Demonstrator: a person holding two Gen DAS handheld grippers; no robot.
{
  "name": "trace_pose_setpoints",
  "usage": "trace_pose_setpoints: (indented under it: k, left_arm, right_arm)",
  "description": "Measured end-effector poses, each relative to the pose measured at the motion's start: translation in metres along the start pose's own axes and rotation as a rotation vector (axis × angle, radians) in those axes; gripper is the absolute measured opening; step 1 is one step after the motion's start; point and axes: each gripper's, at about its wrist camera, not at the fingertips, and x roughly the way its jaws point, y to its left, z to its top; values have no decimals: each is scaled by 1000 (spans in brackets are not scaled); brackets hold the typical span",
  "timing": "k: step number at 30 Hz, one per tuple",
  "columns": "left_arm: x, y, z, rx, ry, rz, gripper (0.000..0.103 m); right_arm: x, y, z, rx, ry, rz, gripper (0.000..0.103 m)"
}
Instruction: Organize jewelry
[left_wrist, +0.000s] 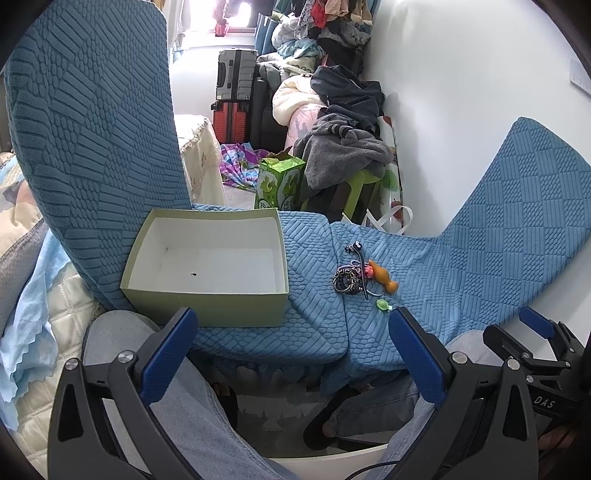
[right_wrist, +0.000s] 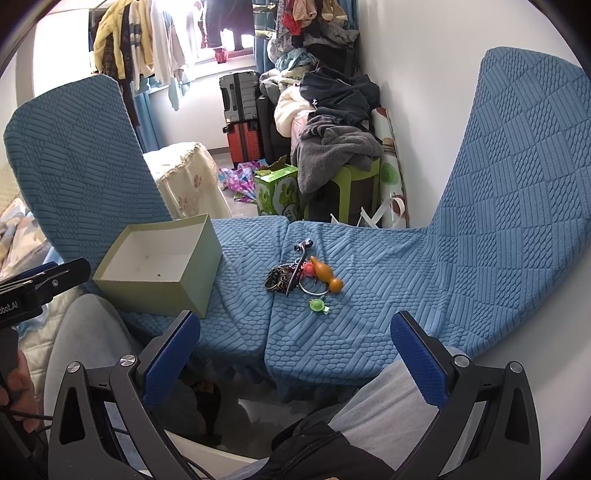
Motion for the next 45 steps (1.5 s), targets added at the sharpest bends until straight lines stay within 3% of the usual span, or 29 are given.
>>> trace_pose_setpoints:
  k: [24, 36, 45]
  left_arm:
    - [13, -7, -3, -2, 32, -26, 102]
    - [40, -11, 8, 7, 15, -52, 102]
    - [78, -26, 21, 3, 42, -171, 101]
  right_arm:
    - [2, -6, -1, 15, 2, 4, 103]
    - [29, -13, -7, 74, 47, 7, 103]
    - [80, -39, -15, 114, 71, -18, 72]
